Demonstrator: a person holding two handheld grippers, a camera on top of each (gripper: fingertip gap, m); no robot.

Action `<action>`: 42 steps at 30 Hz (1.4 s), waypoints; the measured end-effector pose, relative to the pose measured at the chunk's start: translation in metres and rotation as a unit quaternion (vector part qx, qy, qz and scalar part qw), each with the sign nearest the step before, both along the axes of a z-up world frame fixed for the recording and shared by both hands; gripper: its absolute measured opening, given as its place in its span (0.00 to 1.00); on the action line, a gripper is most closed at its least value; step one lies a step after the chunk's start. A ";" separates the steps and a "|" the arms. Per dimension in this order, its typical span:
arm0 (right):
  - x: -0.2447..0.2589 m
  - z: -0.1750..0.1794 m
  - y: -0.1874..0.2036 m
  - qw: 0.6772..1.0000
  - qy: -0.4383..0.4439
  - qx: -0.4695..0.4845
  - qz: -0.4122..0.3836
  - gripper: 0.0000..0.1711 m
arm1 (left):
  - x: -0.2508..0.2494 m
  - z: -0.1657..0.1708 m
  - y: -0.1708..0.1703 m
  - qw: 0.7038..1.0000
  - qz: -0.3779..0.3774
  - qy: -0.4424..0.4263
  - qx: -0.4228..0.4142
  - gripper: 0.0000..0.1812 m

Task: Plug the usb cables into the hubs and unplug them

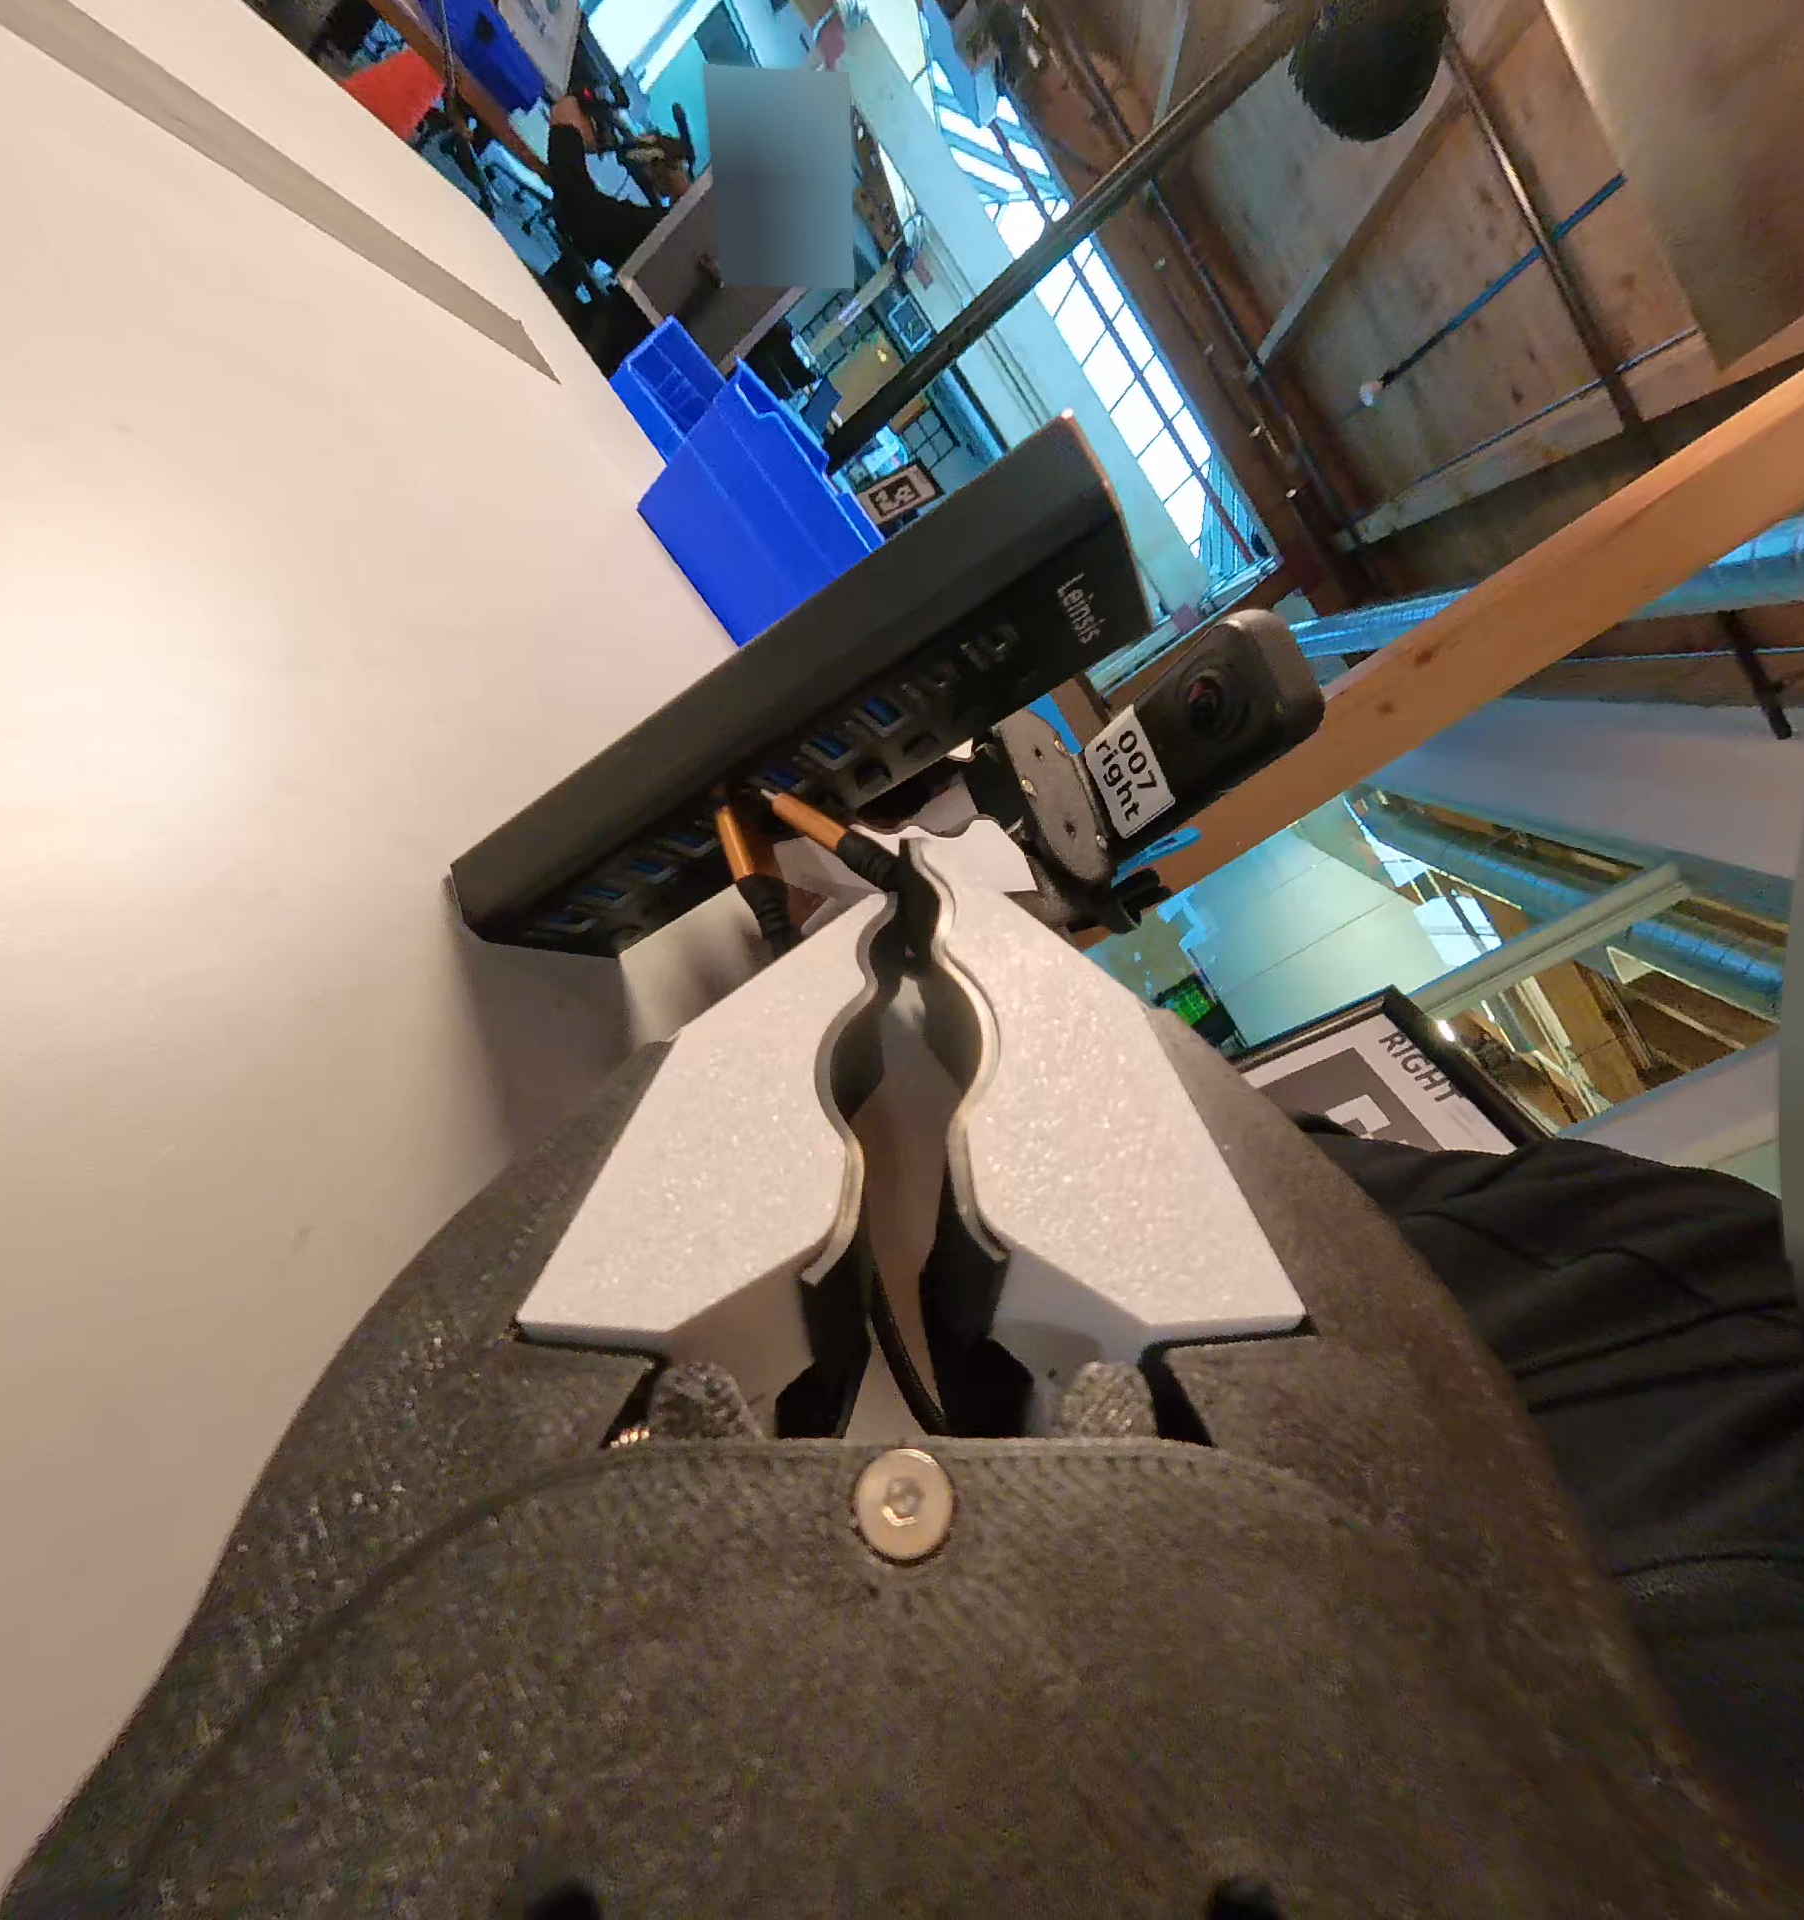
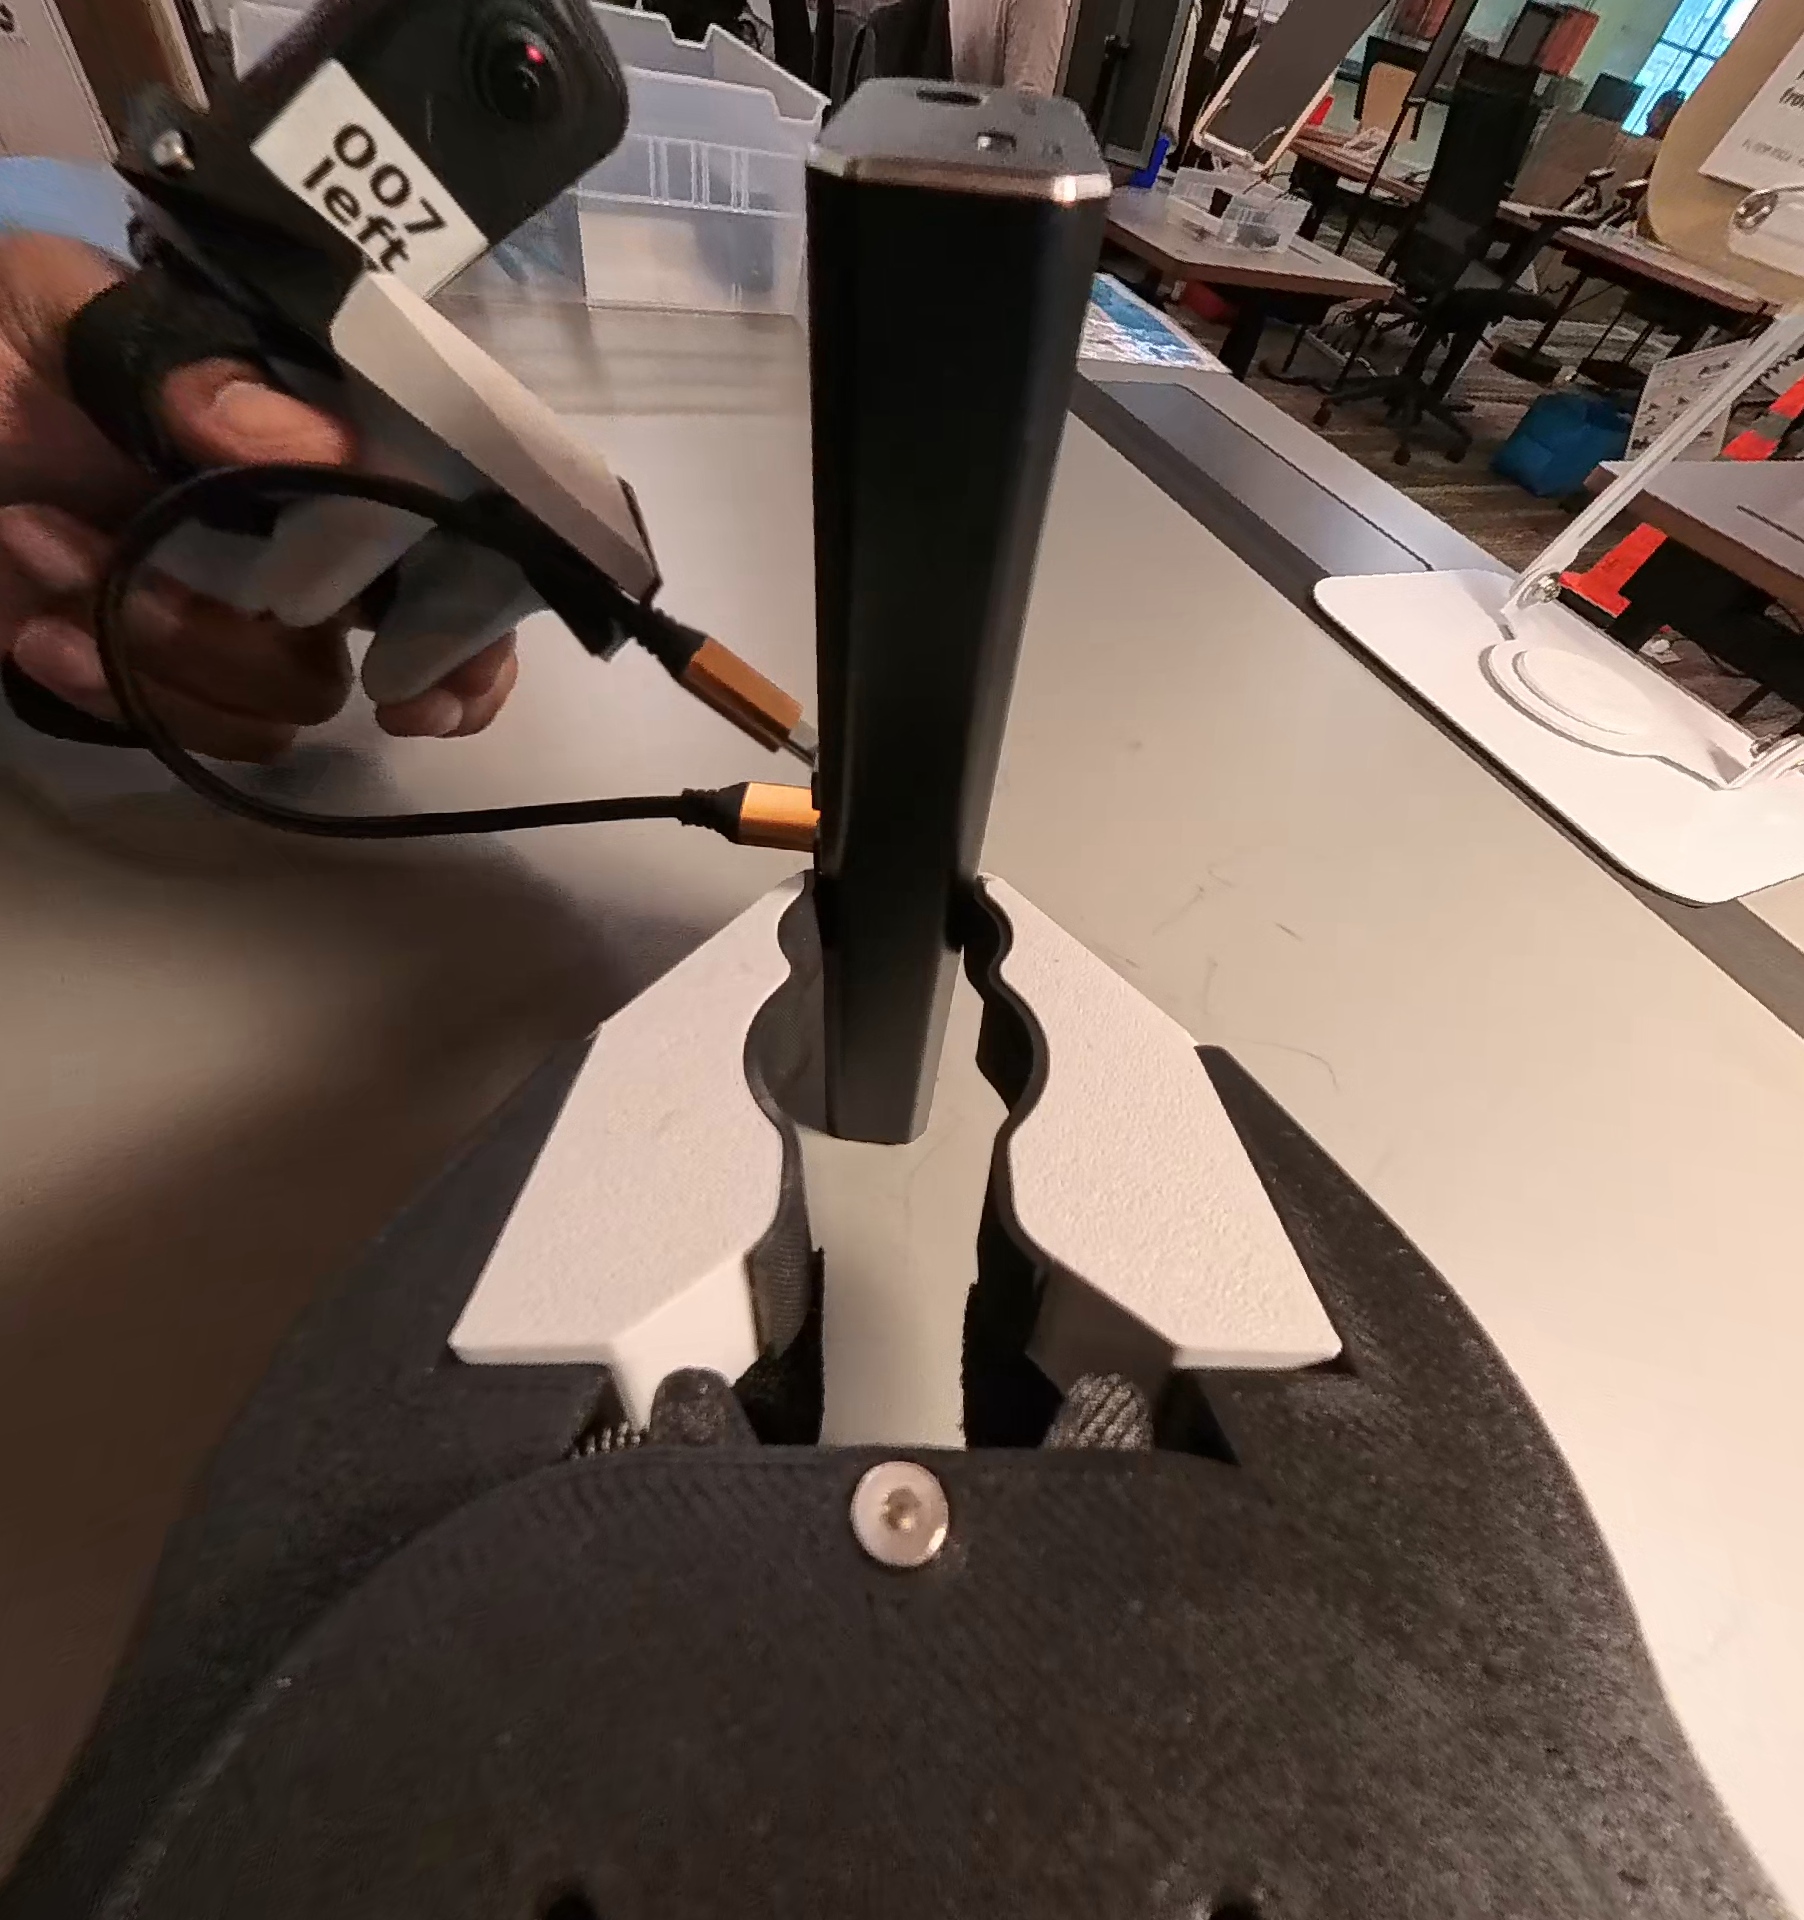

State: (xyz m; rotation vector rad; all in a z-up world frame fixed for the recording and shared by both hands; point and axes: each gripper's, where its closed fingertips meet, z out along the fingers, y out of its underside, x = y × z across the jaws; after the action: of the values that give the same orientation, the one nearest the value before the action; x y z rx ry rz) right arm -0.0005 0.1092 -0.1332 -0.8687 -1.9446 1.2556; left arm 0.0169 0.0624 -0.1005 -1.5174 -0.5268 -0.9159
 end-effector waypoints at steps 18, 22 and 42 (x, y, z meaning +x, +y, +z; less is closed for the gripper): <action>-0.001 0.004 0.004 0.999 -0.015 -0.042 -0.025 0.15 | 0.005 0.044 0.008 0.992 0.035 0.031 0.120 0.01; 0.002 0.012 0.001 0.997 -0.007 -0.072 -0.017 0.15 | 0.004 0.044 0.009 0.991 0.038 0.012 0.124 0.02; 0.014 0.027 -0.003 0.999 0.049 -0.013 -0.006 0.16 | 0.014 0.049 0.008 0.995 -0.001 0.045 0.085 0.01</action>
State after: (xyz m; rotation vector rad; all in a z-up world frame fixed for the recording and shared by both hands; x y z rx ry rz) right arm 0.0135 0.1063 -0.1067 -0.8156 -1.8465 1.2952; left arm 0.0304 0.0701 -0.0518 -1.3971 -0.3721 -0.8669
